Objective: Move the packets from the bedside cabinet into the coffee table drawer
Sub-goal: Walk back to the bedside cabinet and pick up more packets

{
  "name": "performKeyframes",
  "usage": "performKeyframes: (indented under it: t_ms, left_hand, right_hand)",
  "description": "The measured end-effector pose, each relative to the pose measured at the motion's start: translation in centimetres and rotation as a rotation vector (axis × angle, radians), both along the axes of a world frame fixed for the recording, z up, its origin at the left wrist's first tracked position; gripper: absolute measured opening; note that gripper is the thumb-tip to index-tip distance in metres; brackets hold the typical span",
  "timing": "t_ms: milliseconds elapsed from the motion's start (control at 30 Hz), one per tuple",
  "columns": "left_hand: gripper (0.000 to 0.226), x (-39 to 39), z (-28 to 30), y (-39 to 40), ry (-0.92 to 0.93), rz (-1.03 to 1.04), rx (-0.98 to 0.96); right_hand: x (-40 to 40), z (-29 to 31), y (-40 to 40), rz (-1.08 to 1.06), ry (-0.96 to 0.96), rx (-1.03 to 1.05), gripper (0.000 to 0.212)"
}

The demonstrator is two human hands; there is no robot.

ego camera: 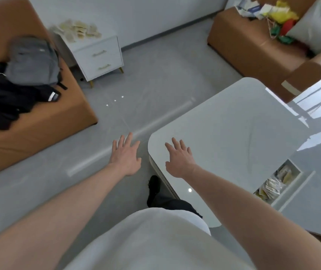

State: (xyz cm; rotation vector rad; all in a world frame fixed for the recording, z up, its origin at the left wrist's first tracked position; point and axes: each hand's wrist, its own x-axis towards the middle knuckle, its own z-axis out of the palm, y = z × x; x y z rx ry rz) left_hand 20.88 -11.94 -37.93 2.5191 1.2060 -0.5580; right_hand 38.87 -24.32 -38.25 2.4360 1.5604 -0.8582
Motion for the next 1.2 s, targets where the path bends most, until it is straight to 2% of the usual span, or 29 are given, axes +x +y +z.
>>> performKeyframes:
  t_ms: [500, 700, 967, 1200]
  left_hand:
    - [0.074, -1.4, 0.0, 23.4, 0.009, 0.270, 0.072]
    - [0.072, -1.9, -0.1, 34.6, -0.005, 0.257, 0.068]
    - [0.075, -2.8, 0.4, 50.3, 0.025, 0.157, 0.072]
    - [0.075, -0.4, 1.0, 59.5, 0.025, 0.111, 0.052]
  right_hand:
    - [2.7, 2.1, 28.9, 0.296, -0.005, 0.023, 0.076]
    - [2.3, 1.6, 39.8, 0.288, -0.030, 0.023, 0.076]
    - [1.4, 2.0, 52.1, 0.174, -0.022, 0.036, 0.077]
    - [3.3, 2.4, 60.5, 0.119, 0.008, 0.021, 0.076]
